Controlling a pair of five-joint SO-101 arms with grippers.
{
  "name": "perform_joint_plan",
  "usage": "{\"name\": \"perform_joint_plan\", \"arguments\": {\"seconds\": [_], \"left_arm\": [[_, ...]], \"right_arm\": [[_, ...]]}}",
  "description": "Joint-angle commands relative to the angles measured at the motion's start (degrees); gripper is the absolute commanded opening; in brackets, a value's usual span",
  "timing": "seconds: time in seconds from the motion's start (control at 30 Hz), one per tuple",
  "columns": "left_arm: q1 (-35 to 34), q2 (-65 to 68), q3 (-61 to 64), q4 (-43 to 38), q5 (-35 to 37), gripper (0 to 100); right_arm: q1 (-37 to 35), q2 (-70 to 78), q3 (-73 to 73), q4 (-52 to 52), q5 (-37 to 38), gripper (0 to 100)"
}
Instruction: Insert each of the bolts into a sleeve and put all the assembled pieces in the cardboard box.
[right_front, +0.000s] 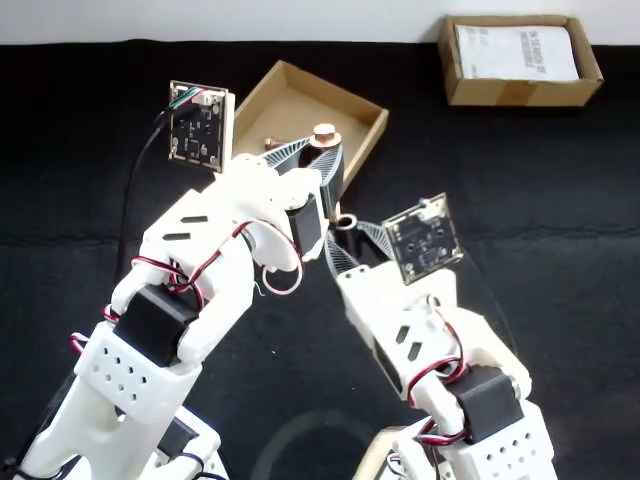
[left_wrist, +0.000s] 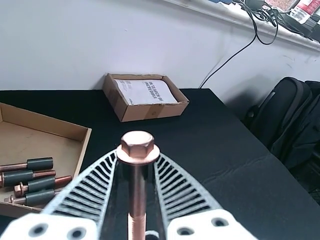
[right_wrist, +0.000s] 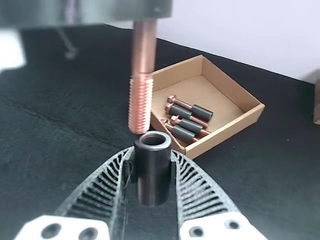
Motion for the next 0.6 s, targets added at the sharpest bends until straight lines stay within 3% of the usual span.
{"name": "perform_joint_plan", "arguments": {"seconds": [0.0,0.57], "left_arm": [[0.66,-1.71,-0.48,-1.05,0.35,1],[0.66,-1.36,-0.48,-1.05,3.87,1]], "right_arm": [[0.92,-0.66,-0.22,-1.19,-0.18,0.8],[-0.4,-0.57,2.15,-4.44,-0.35,0.8]]}}
